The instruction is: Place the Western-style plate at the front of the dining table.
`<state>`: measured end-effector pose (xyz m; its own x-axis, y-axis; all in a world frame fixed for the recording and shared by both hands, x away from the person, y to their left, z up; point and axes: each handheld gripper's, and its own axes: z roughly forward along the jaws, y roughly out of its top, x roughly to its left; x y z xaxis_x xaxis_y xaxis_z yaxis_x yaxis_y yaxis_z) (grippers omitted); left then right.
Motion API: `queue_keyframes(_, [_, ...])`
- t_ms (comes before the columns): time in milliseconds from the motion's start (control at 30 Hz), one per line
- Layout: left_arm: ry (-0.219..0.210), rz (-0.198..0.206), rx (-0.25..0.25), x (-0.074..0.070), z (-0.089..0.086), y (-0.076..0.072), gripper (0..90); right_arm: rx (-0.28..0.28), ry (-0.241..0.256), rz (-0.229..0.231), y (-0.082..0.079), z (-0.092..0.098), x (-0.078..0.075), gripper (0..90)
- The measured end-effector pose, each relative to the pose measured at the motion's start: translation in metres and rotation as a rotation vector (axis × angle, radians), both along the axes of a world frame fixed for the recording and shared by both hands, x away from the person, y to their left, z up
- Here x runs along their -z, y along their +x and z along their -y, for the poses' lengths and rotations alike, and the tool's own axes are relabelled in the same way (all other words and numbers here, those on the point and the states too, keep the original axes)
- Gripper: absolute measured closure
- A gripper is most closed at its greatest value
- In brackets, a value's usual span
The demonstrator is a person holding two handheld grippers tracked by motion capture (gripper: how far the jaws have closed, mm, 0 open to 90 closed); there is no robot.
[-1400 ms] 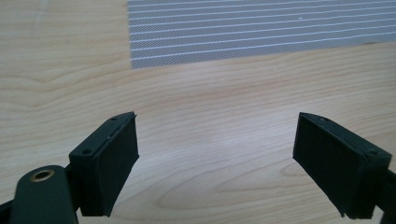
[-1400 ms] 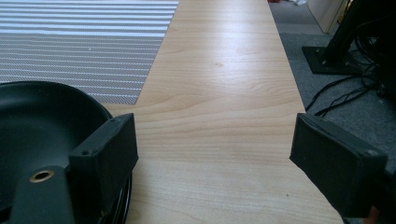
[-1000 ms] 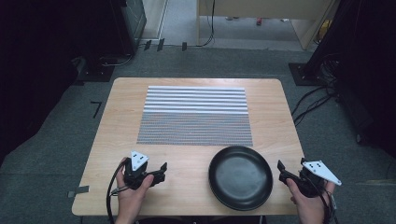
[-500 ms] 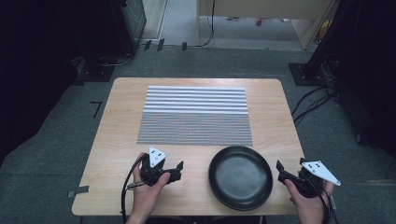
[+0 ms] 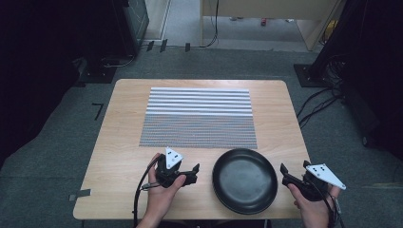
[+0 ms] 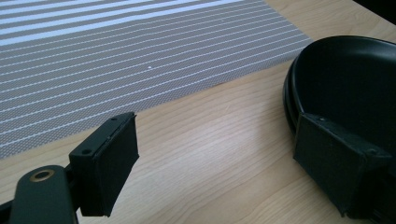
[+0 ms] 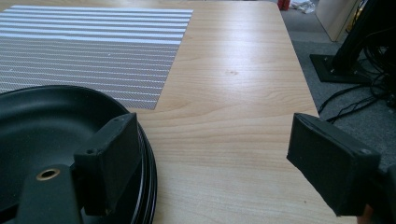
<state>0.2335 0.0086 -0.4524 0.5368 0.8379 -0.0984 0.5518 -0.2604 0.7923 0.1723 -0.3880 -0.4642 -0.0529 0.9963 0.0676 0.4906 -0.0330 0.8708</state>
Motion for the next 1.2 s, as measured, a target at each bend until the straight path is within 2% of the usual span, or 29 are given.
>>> queue_keyframes(167, [-0.004, 0.000, 0.018, -0.001, 0.008, 0.001, 13.8, 0.002, 0.003, -0.002, 0.001, -0.002, 0.001, 17.6])
queue_keyframes(367, [-0.008, -0.001, 0.035, -0.001, 0.016, 0.001, 13.8, 0.012, -0.012, 0.027, -0.001, -0.005, 0.000, 29.6])
queue_keyframes(567, [-0.013, -0.008, 0.050, -0.001, 0.023, 0.001, 13.9, -0.014, 0.012, 0.034, -0.002, -0.005, 0.000, 39.8])
queue_keyframes(700, [-0.020, -0.011, 0.057, 0.000, 0.028, 0.001, 13.8, -0.048, 0.050, 0.033, -0.002, -0.004, 0.000, 48.3])
queue_keyframes(867, [-0.023, -0.015, 0.076, 0.000, 0.034, 0.000, 13.8, -0.069, 0.048, 0.026, -0.001, -0.005, 0.002, 53.1])
queue_keyframes(1000, [-0.027, -0.020, 0.089, 0.001, 0.039, -0.002, 13.9, -0.082, 0.079, 0.024, -0.001, -0.006, 0.003, 58.6])
queue_keyframes(1100, [-0.047, -0.029, 0.100, 0.003, 0.041, -0.003, 13.8, -0.091, 0.101, 0.023, -0.002, -0.006, 0.003, 63.0])
queue_keyframes(1200, [-0.058, -0.037, 0.112, 0.004, 0.043, -0.005, 13.8, -0.121, 0.148, -0.004, -0.001, -0.007, 0.004, 65.4])
